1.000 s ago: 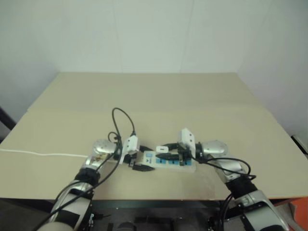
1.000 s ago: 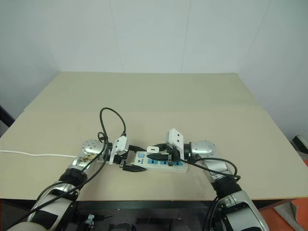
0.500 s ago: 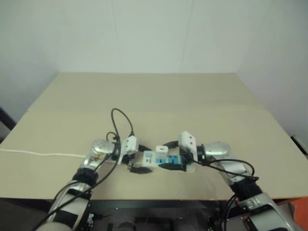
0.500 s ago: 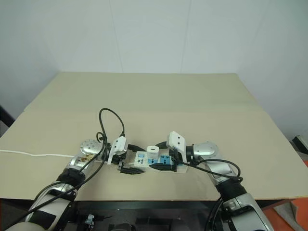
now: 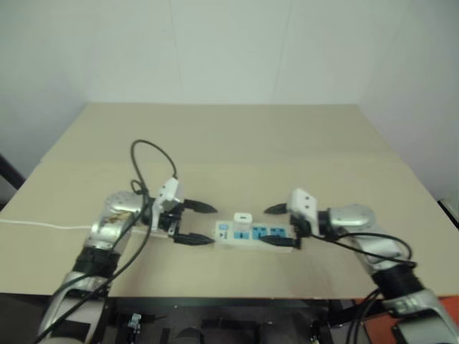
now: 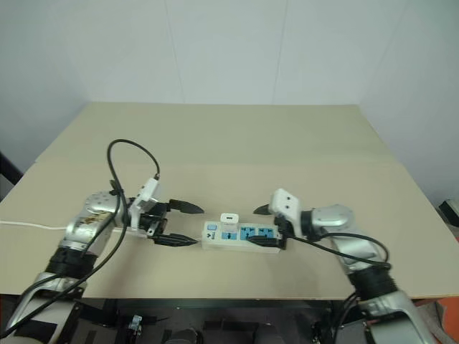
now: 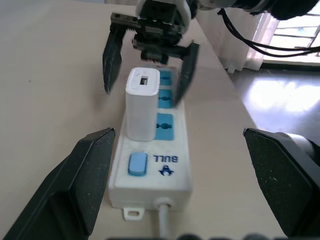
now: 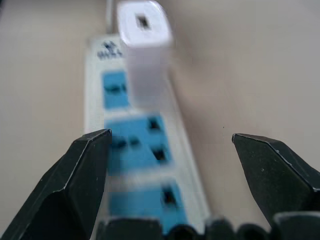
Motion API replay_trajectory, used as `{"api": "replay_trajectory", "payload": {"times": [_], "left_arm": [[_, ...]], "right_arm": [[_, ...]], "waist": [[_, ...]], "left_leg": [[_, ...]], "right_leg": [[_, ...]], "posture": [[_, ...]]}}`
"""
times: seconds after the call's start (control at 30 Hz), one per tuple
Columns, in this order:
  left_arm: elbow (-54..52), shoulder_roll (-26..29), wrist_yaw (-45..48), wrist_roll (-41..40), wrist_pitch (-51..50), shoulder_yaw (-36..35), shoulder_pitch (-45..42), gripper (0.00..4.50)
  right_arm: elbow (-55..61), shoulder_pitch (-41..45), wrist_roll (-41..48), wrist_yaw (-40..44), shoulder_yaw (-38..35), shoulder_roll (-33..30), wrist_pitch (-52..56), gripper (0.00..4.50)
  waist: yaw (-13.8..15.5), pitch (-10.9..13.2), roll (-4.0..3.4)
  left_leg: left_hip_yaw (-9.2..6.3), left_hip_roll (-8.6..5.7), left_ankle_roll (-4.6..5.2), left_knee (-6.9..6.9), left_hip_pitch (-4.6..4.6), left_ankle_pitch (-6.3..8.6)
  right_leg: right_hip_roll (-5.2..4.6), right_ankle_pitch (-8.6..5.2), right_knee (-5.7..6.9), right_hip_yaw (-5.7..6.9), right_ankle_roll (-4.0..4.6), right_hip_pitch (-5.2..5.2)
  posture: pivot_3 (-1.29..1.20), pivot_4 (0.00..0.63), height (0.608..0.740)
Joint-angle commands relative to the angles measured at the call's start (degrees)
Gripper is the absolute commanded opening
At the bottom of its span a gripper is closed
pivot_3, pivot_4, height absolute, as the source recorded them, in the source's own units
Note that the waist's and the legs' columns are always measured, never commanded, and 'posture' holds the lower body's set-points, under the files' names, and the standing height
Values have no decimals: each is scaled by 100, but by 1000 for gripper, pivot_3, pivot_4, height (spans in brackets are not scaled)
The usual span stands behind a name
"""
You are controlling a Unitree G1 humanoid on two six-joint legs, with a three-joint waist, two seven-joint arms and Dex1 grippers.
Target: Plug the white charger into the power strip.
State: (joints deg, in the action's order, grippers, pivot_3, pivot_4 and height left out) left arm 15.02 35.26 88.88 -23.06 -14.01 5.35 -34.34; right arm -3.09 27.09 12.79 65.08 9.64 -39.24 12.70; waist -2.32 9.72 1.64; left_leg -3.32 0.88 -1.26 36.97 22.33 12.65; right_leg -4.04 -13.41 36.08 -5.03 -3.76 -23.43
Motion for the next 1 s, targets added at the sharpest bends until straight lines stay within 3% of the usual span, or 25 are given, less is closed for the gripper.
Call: {"api": "replay_trajectory", "payload": {"times": [0.03, 0.23, 0.47, 0.67, 1.0], "left_arm": [[-372, 186, -71, -280, -228, -300, -25, 4467], [-243, 507, -184, -114, 54, -447, 27, 4467], [-238, 1023, -108, -191, 94, -717, 146, 4467], [-495, 1403, 13, -371, -107, -919, 435, 4467], [-700, 1580, 47, -484, -275, -916, 502, 4467]], "right_arm": [[810, -107, 483, 91, -600, -362, 340, 4500], [1593, -532, 1186, 149, -1550, -1070, 981, 4500], [2348, -1606, 1678, 173, -2668, -1736, 1432, 4500], [2751, -2628, 1770, 161, -3514, -1835, 1519, 4500], [2950, -2888, 1963, 46, -3808, -1857, 1652, 4500]], "waist": [[-5, 7, 2], [-17, 16, 4], [-6, 21, 5], [-8, 22, 6], [-6, 23, 8]], "left_leg": [[1, 0, 0, 0, 1, 0], [2, 3, 0, 0, -2, 0], [7, 2, 0, -1, 2, 0], [10, 4, 0, -1, 0, 0], [13, 7, 0, -1, -1, 0]], "right_leg": [[0, -2, 0, 0, -4, -1], [2, -14, -2, -1, -22, 1], [-2, -14, -8, -2, -23, -1], [0, -16, -8, -2, -23, 1], [1, -17, -9, -3, -23, 2]], "posture": [[0, 150, 740], [0, 150, 740], [0, 150, 740], [0, 150, 740], [0, 150, 740]]}}
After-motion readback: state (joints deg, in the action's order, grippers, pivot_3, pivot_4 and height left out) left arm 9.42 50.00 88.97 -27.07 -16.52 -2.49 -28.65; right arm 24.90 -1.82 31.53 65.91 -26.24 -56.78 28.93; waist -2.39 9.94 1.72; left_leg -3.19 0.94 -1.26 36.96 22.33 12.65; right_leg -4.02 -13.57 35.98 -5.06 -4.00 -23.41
